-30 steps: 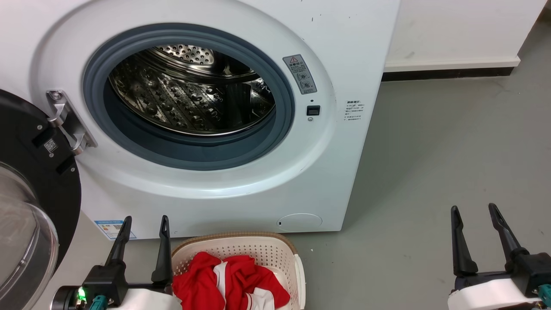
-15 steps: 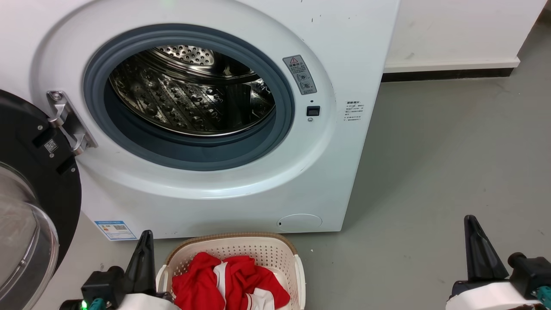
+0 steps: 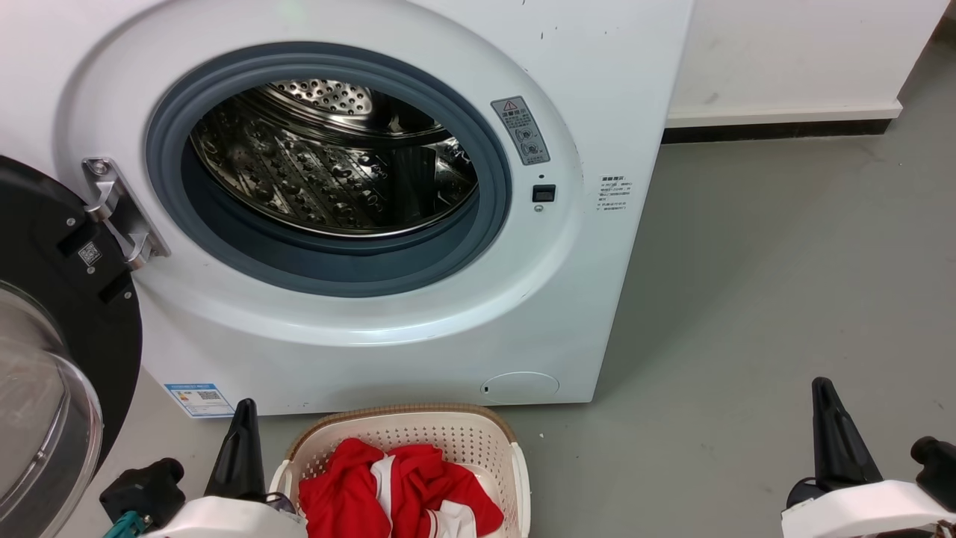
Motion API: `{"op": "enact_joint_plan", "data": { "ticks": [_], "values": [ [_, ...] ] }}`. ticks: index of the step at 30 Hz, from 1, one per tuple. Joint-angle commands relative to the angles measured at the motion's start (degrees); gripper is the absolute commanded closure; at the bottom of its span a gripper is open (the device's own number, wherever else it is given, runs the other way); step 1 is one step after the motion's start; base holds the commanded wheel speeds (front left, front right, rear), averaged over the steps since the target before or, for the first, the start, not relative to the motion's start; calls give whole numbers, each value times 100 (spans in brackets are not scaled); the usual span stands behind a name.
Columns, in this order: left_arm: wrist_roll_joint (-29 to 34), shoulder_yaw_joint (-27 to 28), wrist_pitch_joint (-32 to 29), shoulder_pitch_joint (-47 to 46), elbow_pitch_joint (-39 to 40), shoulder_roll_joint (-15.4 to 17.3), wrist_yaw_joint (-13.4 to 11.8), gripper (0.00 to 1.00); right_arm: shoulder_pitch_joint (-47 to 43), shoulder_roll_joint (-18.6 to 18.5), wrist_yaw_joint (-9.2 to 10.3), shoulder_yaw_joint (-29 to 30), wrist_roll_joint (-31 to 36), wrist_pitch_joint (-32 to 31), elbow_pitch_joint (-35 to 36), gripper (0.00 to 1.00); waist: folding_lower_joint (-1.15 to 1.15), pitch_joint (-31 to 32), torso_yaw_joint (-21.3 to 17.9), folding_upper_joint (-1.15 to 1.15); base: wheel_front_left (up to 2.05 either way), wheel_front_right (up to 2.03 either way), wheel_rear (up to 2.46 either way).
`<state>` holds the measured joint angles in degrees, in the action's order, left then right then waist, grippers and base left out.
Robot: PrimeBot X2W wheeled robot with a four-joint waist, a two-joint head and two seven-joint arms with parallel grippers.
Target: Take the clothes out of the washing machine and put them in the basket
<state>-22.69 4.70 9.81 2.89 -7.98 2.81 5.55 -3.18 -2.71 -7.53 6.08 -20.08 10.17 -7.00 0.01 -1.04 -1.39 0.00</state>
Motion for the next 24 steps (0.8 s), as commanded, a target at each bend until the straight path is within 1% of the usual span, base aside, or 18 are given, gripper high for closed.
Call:
{"op": "enact_joint_plan", "data": {
  "ticks": [1,12,24],
  "values": [
    [-221,22,-34,-186,49,9,9,100,204,-13,0,5,-244,-42,53,100,0,1,2,0,0,0,0],
    [-1289,43,-280,-308,-44,9,43,100,330,-15,1,10,-1348,-298,-63,100,0,9,16,0,0,0,0],
    [-2313,68,-524,-429,-144,10,70,100,444,-16,2,16,-2409,-545,-174,100,0,19,31,0,0,0,0]
  ]
}}
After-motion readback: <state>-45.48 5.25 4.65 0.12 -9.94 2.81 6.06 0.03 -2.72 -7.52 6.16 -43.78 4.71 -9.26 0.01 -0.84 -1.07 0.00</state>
